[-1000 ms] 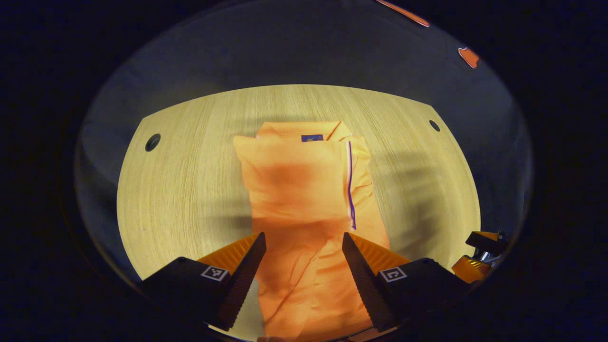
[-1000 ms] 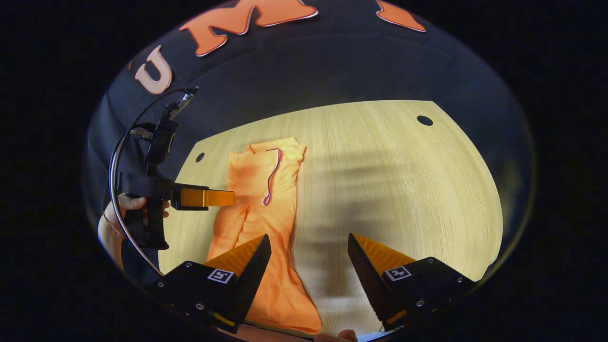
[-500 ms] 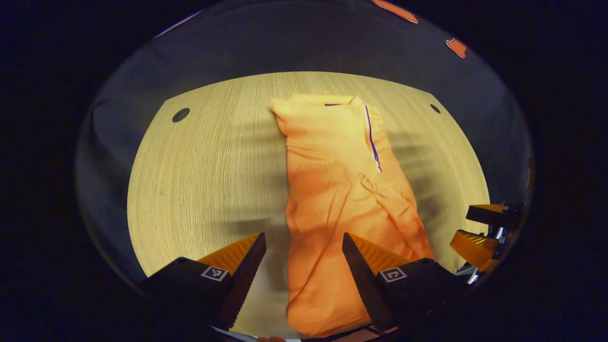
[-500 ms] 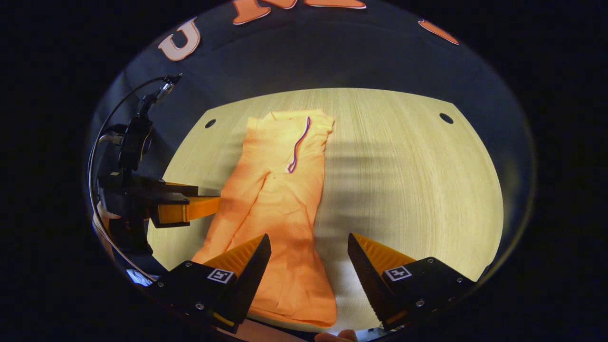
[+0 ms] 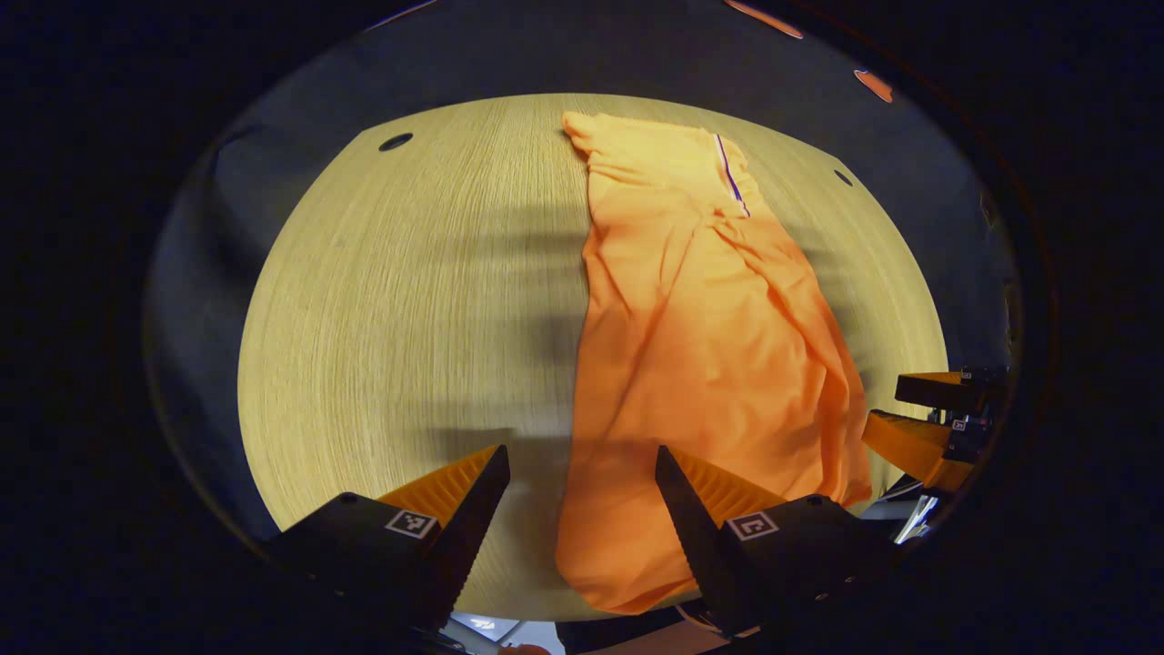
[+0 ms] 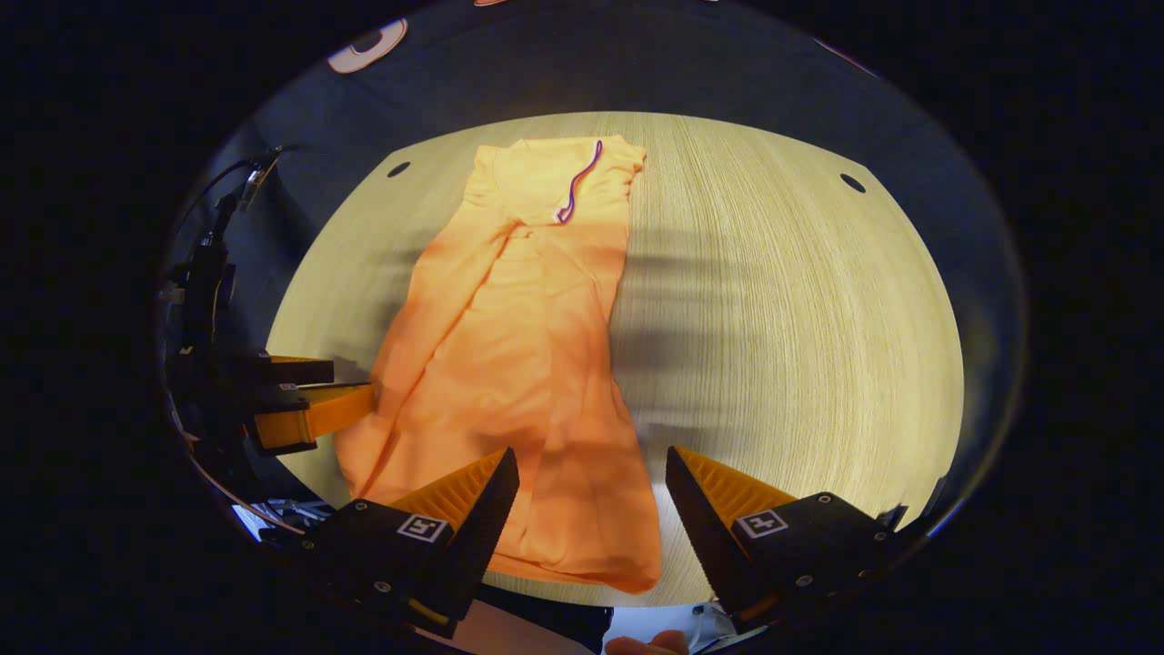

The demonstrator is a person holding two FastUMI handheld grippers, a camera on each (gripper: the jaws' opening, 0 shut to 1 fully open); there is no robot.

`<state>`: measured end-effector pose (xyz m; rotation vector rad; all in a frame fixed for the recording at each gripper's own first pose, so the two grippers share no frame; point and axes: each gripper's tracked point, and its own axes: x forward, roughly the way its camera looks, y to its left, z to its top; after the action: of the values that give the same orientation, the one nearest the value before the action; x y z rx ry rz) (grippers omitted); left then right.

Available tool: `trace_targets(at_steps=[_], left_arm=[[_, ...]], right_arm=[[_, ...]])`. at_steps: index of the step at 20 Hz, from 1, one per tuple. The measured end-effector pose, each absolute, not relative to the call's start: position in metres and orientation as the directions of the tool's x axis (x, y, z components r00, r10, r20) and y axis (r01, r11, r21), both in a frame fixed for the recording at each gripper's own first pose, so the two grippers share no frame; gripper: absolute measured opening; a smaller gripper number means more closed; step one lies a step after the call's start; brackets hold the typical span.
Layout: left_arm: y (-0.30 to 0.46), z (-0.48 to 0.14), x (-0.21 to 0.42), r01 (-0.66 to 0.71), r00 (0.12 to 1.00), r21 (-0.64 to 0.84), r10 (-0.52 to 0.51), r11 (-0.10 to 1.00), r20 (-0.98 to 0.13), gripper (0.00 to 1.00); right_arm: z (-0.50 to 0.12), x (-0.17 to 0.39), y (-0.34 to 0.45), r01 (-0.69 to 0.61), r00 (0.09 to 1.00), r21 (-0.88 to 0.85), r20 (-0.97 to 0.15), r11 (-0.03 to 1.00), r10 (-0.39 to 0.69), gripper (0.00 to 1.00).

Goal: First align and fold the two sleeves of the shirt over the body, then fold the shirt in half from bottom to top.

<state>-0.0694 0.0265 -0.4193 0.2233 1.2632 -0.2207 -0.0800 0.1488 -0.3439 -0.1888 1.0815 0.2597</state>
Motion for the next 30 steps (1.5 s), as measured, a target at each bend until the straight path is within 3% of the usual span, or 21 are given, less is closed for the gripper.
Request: trace_targets(at_steps=[10,22,26,27,30], left_arm=[[0.033,-0.434,-0.140,0.173,0.221,0.033,-0.006,0.984,-0.975,0.99],[0.029,-0.444,-0.158,0.217,0.157,0.129,0.096,0.968,-0.983,0.99],[0.027,-0.444,-0.159,0.209,0.187,0.131,0.092,0.969,-0.978,0.99],[0.026,-0.445,-0.159,0.207,0.203,0.131,0.088,0.970,-0.975,0.98],[0.022,-0.446,-0.161,0.199,0.222,0.126,0.080,0.972,-0.972,0.88]], right_arm=[[-0.385,-0.135,0.133,-0.314,0.338,-0.058,-0.940,0.948,0.055,0.99],[-0.404,-0.138,0.122,-0.323,0.288,-0.126,-0.957,0.938,-0.029,0.99],[-0.403,-0.138,0.122,-0.327,0.270,-0.127,-0.962,0.937,-0.036,0.99],[-0.404,-0.138,0.122,-0.331,0.281,-0.129,-0.959,0.935,-0.033,0.96],[-0.404,-0.139,0.125,-0.347,0.322,-0.132,-0.947,0.928,-0.014,0.66]])
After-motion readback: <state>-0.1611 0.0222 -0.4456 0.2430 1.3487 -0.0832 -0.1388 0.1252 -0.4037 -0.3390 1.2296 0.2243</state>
